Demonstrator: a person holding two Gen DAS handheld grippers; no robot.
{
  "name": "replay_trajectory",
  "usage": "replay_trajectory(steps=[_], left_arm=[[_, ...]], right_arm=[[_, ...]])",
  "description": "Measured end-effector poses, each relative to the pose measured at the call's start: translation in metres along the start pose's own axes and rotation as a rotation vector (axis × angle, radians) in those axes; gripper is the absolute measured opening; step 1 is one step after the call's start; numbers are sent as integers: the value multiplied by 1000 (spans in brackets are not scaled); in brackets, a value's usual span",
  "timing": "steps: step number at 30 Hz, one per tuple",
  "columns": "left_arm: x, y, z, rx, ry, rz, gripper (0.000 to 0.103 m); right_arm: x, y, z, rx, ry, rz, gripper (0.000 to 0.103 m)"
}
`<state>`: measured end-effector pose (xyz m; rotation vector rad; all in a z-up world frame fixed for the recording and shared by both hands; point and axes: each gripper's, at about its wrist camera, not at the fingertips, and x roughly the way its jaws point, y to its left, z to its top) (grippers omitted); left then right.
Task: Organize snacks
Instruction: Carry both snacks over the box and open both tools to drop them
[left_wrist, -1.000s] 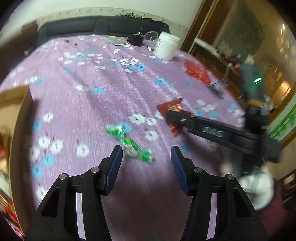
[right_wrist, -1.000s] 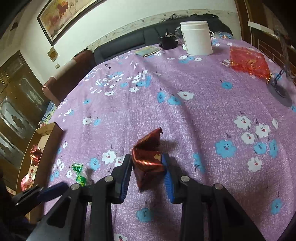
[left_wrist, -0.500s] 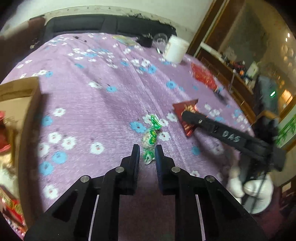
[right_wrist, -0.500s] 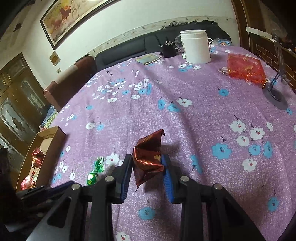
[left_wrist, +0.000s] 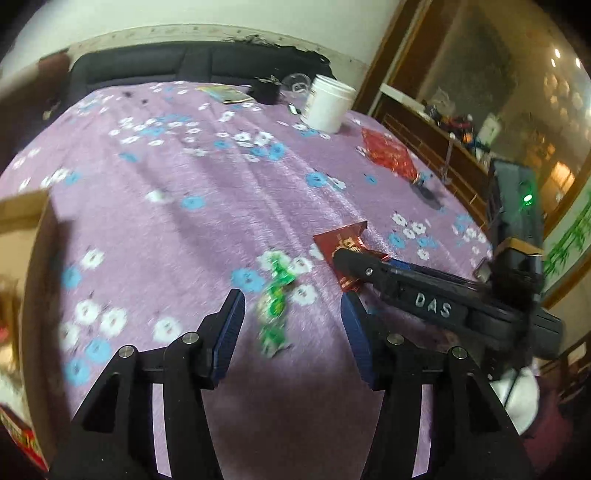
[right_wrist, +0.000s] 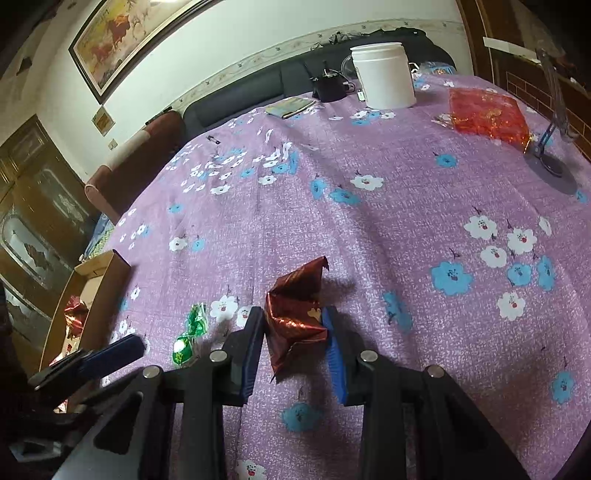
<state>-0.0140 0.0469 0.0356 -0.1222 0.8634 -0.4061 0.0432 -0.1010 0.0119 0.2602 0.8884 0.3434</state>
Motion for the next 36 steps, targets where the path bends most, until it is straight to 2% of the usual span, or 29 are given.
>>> replay_trajectory(steps=[3,4,5,6,7,14,18,21,24,28,30,36], left_arm=[[20,-8,4,54,36,59,52],[28,-7,4,54,63,74,46],[32,-5,3,48,79,87,33],[30,-4,2,58,57,95,26],[31,-1,2,47,68,82,18],[4,22,-3,-66,20,16,18],[-44,41,-18,-158,-53,-46,18],[-84,64,-35,-227,-111,-43,19],[-127,100,-61,-310,-162,10,19],[-165,149,-98,-415,-177,115,19],[-177,166,-115,-463,-174,149,19],[-191,179,-136,-494,-189,237,19]], right_arm=[[0,1,-1,-2,-2,-5,36],[0,0,0,2,0,1,36],[0,0,0,3,0,3,36],[0,0,0,1,0,0,36],[-1,1,0,-1,-1,-3,35],[-5,2,-1,-8,-23,-21,35],[-9,5,-3,-26,-35,-17,34],[-7,11,-6,-50,-31,-22,34],[-7,19,-7,-72,-24,-28,34],[-14,45,-14,-80,4,64,35],[-14,67,-20,-99,29,127,34],[-12,159,-39,-242,103,274,34]])
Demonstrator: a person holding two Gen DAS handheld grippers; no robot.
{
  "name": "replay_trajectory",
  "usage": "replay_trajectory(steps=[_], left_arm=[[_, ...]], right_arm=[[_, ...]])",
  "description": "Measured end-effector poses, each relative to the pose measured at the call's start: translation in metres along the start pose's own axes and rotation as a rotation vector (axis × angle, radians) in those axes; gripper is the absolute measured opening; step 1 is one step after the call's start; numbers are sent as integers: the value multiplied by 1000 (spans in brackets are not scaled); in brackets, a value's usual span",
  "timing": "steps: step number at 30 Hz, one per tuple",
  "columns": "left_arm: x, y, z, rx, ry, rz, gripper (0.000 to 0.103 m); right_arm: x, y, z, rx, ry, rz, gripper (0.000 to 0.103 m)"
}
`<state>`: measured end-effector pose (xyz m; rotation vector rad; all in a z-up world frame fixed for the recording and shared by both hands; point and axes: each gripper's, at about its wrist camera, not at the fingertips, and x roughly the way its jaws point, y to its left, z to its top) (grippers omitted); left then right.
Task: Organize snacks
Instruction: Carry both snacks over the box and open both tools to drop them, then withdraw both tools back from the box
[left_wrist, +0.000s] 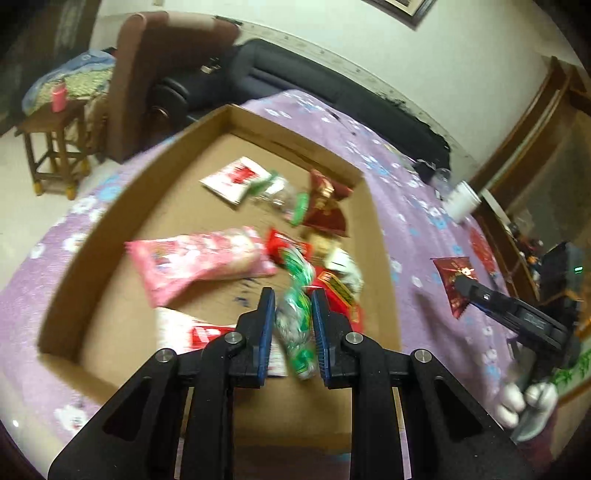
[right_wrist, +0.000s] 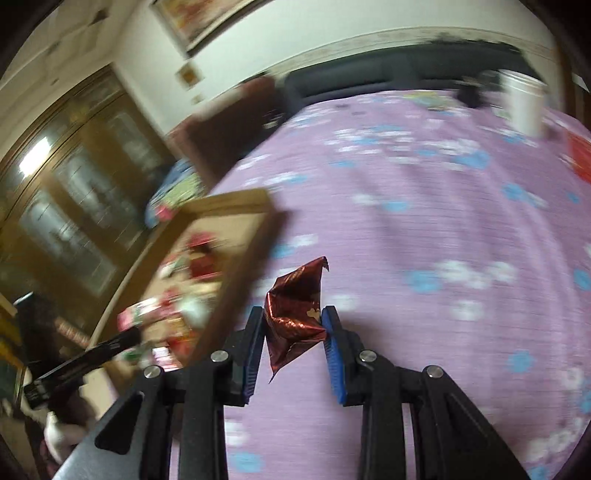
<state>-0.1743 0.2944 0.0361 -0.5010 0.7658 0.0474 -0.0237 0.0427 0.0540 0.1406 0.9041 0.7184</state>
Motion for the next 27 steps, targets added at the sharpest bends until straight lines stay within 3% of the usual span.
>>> replay_trajectory(steps=[3,4,14,16,18,23,27], left_arm=[[-3,7,1,-6,-12,37,27],[-4,6,0,-7,-14,36,36],[-21,16,4,-34,-68,22,45],[-23,17,4,-41,-74,22,45],[-23,14,4,-42,-74,27,45],[-20,0,1,-18,-70,22,45],[-22,-23,-4,43,-86,30,45]], right_arm=[[14,41,0,-65,42,65,34],[19,53,-1,-83,59,82,34],[72,114,-35,-216,209,133,36],[70,121,-37,-256,187,110,51],[62,124,-37,-282,155,98,60],[35,115,-35,-296,56,43,68],[15,88,-37,-220,-11,12,70]])
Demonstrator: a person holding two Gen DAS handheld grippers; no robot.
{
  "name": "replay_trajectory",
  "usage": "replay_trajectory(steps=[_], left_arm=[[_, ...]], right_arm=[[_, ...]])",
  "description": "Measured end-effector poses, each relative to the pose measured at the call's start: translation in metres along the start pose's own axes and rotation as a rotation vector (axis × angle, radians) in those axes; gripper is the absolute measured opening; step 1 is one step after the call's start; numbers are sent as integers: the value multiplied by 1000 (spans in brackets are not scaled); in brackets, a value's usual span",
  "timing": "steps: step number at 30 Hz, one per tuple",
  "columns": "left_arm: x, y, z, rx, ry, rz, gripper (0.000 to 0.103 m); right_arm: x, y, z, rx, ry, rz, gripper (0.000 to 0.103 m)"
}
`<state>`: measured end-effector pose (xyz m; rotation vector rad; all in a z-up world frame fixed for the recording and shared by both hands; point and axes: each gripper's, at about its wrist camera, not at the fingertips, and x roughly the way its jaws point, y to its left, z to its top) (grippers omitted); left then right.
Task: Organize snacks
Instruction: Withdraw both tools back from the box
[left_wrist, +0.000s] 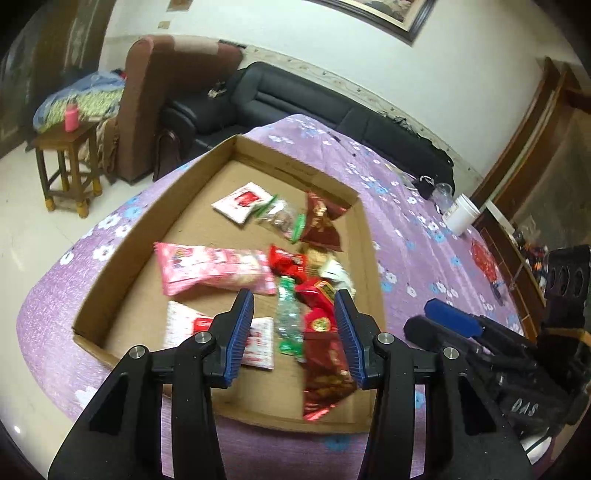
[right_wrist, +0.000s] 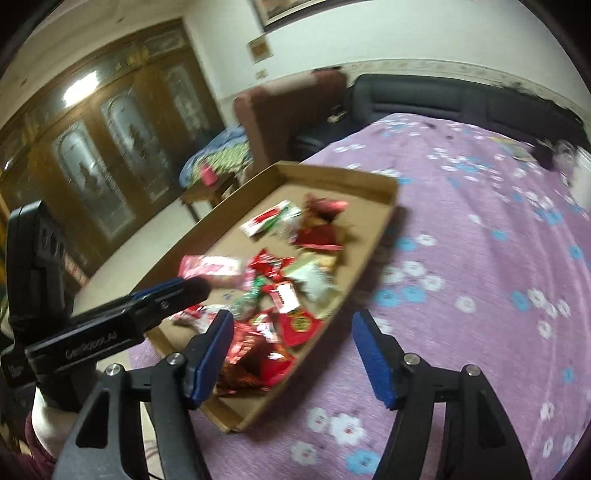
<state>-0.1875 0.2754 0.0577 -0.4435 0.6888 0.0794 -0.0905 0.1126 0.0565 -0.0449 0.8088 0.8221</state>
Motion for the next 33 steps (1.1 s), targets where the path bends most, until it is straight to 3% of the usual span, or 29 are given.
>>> replay_trajectory(steps=[5,9,10,11,12,13,14,15,17,19,21,24,26,29,30,33], left_arm=[[-11,-31,-5,107,-69,48,45],[-41,-68,-15,256,-262,184,46],[-48,-75,-18,279,-304,198,61],[-54,-80,-21,294,-339,198,87],[-61,-86,-25,306,-373,173,98],[-65,-90,-28,311,-400,99,103],[-65,-91,-28,307,-403,29,103],[-56,-95,-21,293,-353,-82,103],[-30,-101,-8,255,-215,-154,103],[-13,-107,-2,216,-149,-80,103],[-11,-114,-2,207,-166,20,103],[-33,-128,-13,277,-325,162,103],[-40,-133,-16,320,-400,216,103],[-23,-122,-14,298,-286,175,103],[-16,-117,-13,277,-242,185,103],[-7,-108,-16,266,-224,270,103]], right_arm=[[-21,-27,-12,122,-89,-42,74],[-28,-36,-19,150,-128,-91,75],[-30,-37,-20,149,-136,-100,75],[-32,-37,-21,147,-144,-106,75],[-34,-37,-22,144,-153,-110,75],[-37,-36,-23,140,-162,-114,77],[-42,-36,-25,135,-172,-118,78],[-44,-36,-26,128,-185,-130,80],[-49,-35,-28,115,-205,-156,80],[-55,-35,-30,99,-217,-183,81],[-60,-35,-33,81,-233,-214,81],[-68,-36,-39,61,-260,-260,86],[-67,-35,-42,52,-267,-269,87],[-63,-27,-42,14,-254,-269,87],[-61,-22,-43,-8,-250,-276,88],[-56,-11,-46,-59,-234,-300,91]])
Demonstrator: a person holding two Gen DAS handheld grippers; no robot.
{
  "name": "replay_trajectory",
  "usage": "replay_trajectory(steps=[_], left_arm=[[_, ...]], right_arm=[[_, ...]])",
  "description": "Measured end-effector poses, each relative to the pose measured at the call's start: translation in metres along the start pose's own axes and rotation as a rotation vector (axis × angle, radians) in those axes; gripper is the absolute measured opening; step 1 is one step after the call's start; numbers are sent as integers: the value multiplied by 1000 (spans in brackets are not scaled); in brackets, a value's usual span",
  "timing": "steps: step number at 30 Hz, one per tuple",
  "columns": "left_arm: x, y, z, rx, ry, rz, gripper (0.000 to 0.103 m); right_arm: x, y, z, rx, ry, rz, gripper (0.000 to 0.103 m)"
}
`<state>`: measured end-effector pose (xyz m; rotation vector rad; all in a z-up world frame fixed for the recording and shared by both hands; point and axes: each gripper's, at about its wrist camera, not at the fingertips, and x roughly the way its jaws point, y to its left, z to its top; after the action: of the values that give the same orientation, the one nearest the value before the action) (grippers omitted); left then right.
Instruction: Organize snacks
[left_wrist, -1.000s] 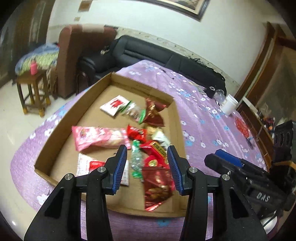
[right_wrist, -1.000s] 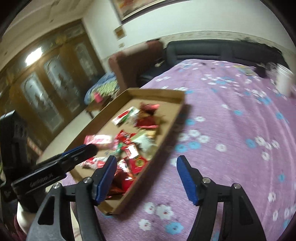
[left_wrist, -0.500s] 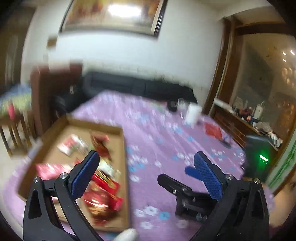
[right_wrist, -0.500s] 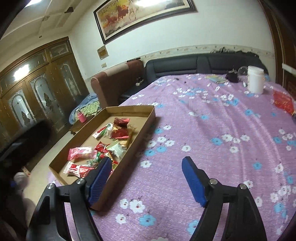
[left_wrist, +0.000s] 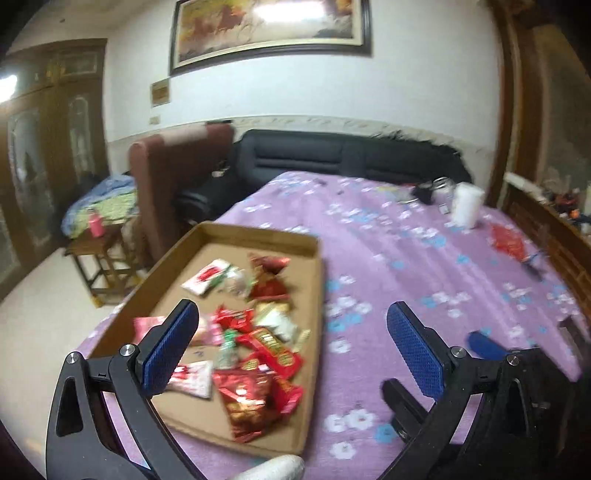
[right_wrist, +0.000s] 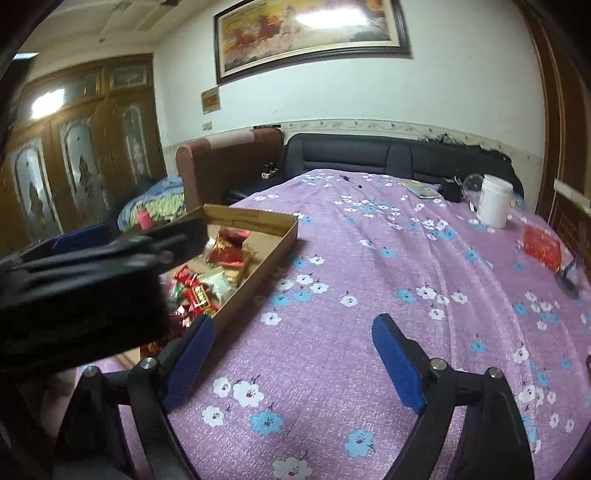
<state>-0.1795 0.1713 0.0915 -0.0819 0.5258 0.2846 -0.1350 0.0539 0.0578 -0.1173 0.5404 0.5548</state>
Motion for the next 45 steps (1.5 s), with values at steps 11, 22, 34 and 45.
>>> replay_trajectory(steps=[11,22,34,45], left_arm=[[20,20,-18,-47,100,57,103],[32,22,-25,-52,161,18,103],[35,20,-31,-54,198,7,103],[36,19,-35,-55,216,14,103]], right_arm=[[12,33,-8,-107,56,2,91],[23,41,-9,-132,115,-20,91],[25,42,-12,-136,142,-24,91],[25,43,-14,-140,151,-22,91]])
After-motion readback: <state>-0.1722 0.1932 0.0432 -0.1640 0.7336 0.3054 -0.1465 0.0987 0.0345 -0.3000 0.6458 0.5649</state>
